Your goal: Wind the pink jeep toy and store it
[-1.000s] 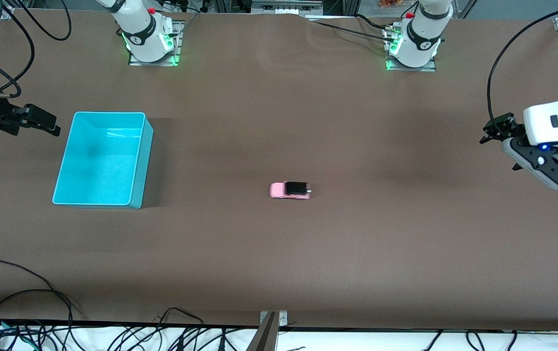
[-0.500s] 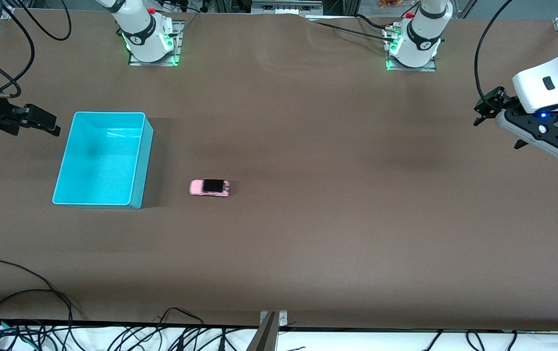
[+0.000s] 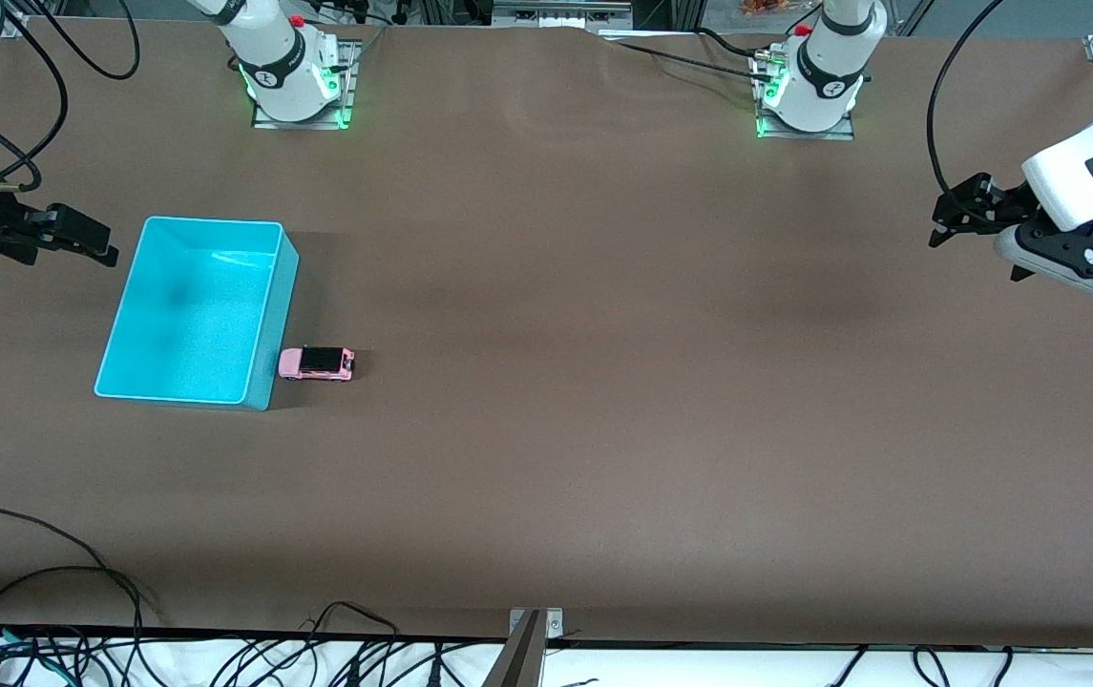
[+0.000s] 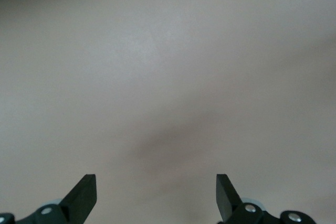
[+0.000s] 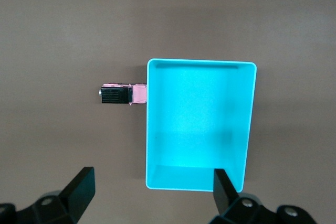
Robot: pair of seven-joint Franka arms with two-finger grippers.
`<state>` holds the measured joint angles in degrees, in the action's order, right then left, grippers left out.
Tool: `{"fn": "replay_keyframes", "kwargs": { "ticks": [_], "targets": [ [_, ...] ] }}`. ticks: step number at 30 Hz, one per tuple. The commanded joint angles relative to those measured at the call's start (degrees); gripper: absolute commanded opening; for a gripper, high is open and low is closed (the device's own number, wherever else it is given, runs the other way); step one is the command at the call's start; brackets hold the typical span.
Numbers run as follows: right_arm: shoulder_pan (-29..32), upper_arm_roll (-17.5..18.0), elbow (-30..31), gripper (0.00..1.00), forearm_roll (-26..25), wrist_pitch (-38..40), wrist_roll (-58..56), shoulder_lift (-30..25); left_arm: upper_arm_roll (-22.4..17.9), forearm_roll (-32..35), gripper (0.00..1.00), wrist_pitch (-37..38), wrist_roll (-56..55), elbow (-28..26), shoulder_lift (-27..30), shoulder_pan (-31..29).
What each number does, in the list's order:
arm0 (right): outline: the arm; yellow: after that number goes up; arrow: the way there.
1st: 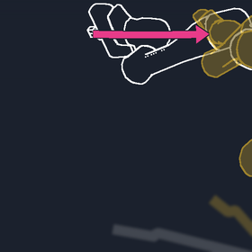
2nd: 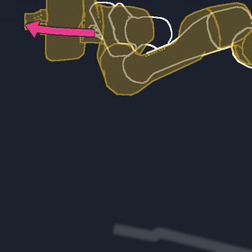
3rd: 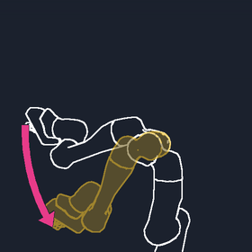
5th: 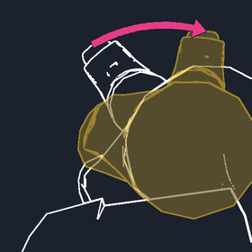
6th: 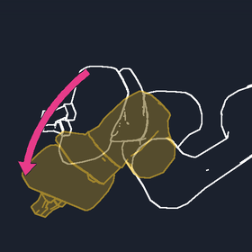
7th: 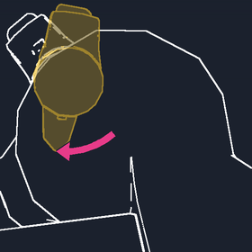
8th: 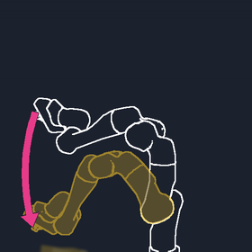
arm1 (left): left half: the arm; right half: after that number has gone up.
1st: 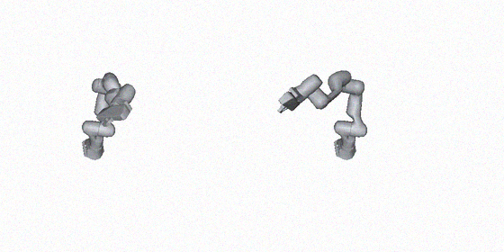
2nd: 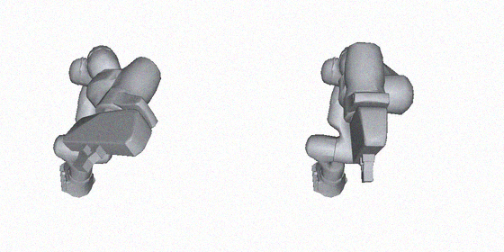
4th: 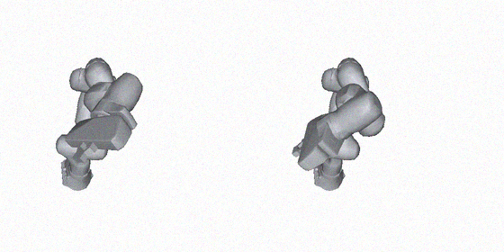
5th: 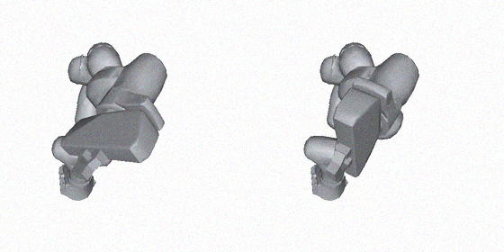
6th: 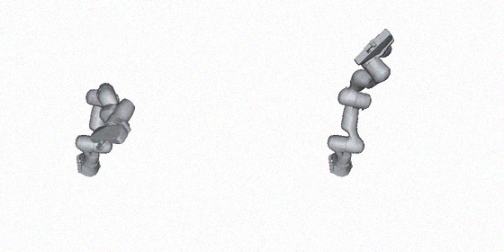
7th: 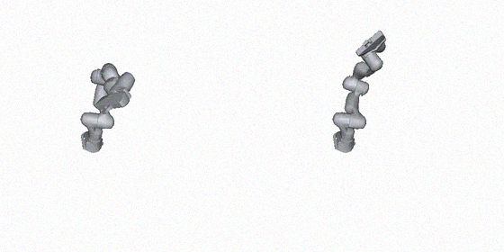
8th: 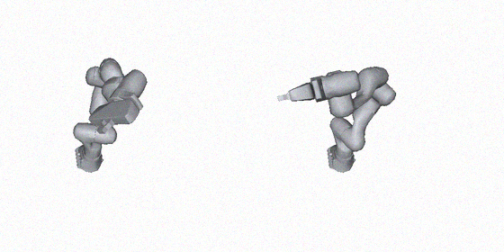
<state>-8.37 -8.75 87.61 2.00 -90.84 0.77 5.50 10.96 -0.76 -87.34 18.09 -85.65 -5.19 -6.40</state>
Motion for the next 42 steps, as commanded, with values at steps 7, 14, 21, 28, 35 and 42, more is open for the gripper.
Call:
{"fn": "replay_keyframes", "kwargs": {
  "ticks": [7, 14, 21, 28, 35, 42],
  "targets": [
    [-0.8, 0.5, 0.0, 1.0, -0.5, 0.7, -0.9, 1.7, -1.0, -0.9, 1.0, 0.2, -7.3, -1.9, 2.7, 2.0],
    [-1.8, 2.5, -0.3, 1.0, 0.4, -0.4, -9.8, 4.9, -1.0, -1.0, 1.0, 0.9, -7.5, -1.2, 2.6, 1.8],
    [-1.9, 4.7, -0.2, 1.0, 0.4, -3.5, -24.5, 8.4, -1.1, -0.8, 1.0, 0.9, -7.4, 0.9, 1.5, 1.7],
    [-1.5, 4.6, -0.2, 1.0, 5.6, -5.1, -42.9, 13.6, -1.5, -1.5, 1.0, 0.9, -7.3, 1.3, 0.5, -0.5],
    [-1.8, 4.7, 1.9, 1.0, 7.0, -10.7, -53.9, 17.5, -1.2, -1.3, 1.0, 0.9, -7.3, 1.3, 0.1, -2.5],
    [-2.4, 5.5, 9.8, 1.0, 7.0, -21.2, -65.1, 17.8, -1.4, -1.6, 1.0, 0.9, -7.4, 2.8, 0.4, -2.6]
  ]
}}
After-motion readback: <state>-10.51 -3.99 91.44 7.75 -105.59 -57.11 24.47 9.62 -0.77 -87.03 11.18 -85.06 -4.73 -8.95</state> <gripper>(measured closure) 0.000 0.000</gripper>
